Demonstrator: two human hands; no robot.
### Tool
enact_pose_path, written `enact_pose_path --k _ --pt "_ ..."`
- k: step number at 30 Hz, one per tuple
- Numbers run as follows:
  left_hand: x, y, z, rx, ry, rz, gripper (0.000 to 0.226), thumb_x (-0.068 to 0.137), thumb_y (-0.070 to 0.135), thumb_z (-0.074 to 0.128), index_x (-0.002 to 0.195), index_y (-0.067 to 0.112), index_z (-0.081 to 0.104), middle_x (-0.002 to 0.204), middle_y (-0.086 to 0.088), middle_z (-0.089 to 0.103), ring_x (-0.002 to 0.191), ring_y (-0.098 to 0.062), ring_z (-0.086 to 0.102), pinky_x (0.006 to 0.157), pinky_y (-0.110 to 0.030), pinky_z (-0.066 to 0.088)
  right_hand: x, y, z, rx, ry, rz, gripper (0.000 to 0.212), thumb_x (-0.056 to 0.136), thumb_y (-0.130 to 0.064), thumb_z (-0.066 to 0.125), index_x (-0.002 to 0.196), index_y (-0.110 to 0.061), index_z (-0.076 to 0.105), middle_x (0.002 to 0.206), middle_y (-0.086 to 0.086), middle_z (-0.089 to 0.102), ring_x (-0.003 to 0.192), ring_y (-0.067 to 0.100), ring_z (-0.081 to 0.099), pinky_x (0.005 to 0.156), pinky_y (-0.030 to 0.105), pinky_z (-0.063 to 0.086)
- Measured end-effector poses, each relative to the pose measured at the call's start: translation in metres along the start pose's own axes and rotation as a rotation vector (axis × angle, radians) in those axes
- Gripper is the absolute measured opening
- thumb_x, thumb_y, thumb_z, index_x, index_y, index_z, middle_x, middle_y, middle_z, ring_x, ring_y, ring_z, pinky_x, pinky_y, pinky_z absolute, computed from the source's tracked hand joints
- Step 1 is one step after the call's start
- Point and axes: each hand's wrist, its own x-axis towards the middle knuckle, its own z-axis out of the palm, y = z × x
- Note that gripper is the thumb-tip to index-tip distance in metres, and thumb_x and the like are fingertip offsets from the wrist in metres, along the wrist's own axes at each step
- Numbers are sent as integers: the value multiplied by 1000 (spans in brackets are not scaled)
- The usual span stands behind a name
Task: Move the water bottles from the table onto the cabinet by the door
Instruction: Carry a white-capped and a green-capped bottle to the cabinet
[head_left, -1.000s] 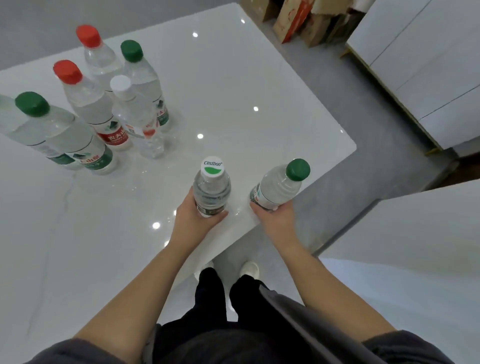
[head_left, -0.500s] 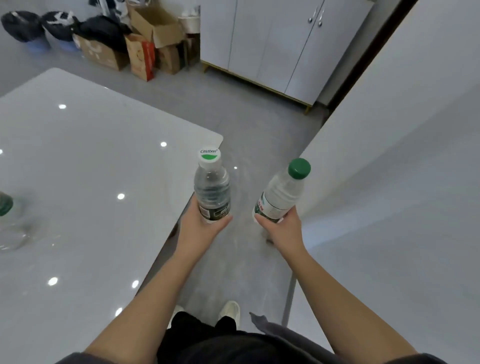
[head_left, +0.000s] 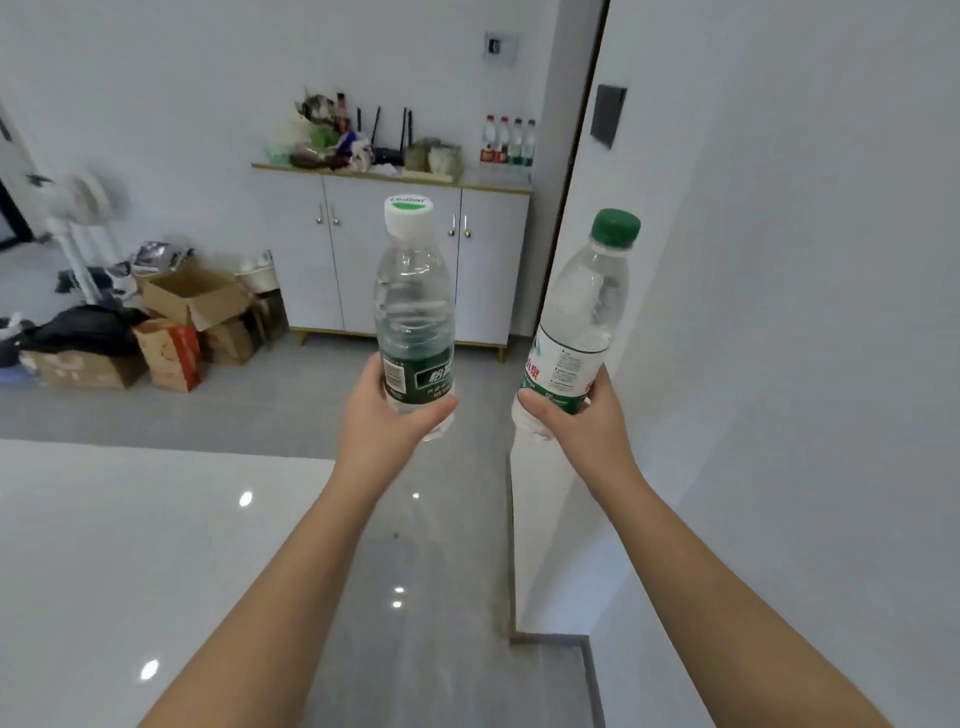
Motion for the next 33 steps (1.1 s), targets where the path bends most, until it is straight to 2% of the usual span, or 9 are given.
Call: enact_pose_path --k 4,8,11,17,23,26,33 --pt "37 43 -10 -29 -20 87 47 67 19 86 101 36 57 98 15 69 91 -2 65 80 -22 49 21 -46 -3 27 61 -95 59 69 -30 85 121 -30 57 112 -14 70 103 8 67 93 44 55" --pt "62 85 -23 -40 -60 161 46 68 22 85 104 35 59 97 15 69 92 -4 65 80 -28 52 37 -90 -2 48 134 -206 61 71 -24 85 124 -28 54 115 -13 68 105 8 66 94 39 55" --pt "76 113 -33 -33 -63 210 48 68 24 86 108 31 60 98 13 69 92 -6 65 80 -34 53 46 -121 -2 45 165 -273 65 70 -27 86 125 -29 52 115 -14 67 107 8 64 93 37 54" --pt "91 146 -43 -64 -113 210 49 70 25 85 112 28 59 101 8 69 95 -14 64 82 -43 56 53 -154 9 56 162 -314 55 73 -25 84 120 -28 55 111 -15 67 102 6 66 92 37 56" --pt "101 155 -50 -51 -116 255 45 70 25 84 106 33 58 97 12 68 92 -10 63 75 -35 54 61 -160 24 44 147 -323 58 74 -24 83 125 -28 55 113 -13 67 105 8 64 91 32 55" --pt "109 154 -51 -48 -114 267 46 70 25 84 108 32 57 97 13 67 91 -8 63 77 -35 54 68 -161 31 33 141 -332 57 74 -23 84 123 -29 55 112 -14 67 104 6 65 89 29 54" --pt "138 145 -54 -28 -124 254 48 70 26 84 107 36 55 98 15 66 92 -5 62 78 -34 53 95 -162 48 49 144 -315 66 73 -22 85 129 -27 49 117 -11 64 107 7 62 90 32 55"
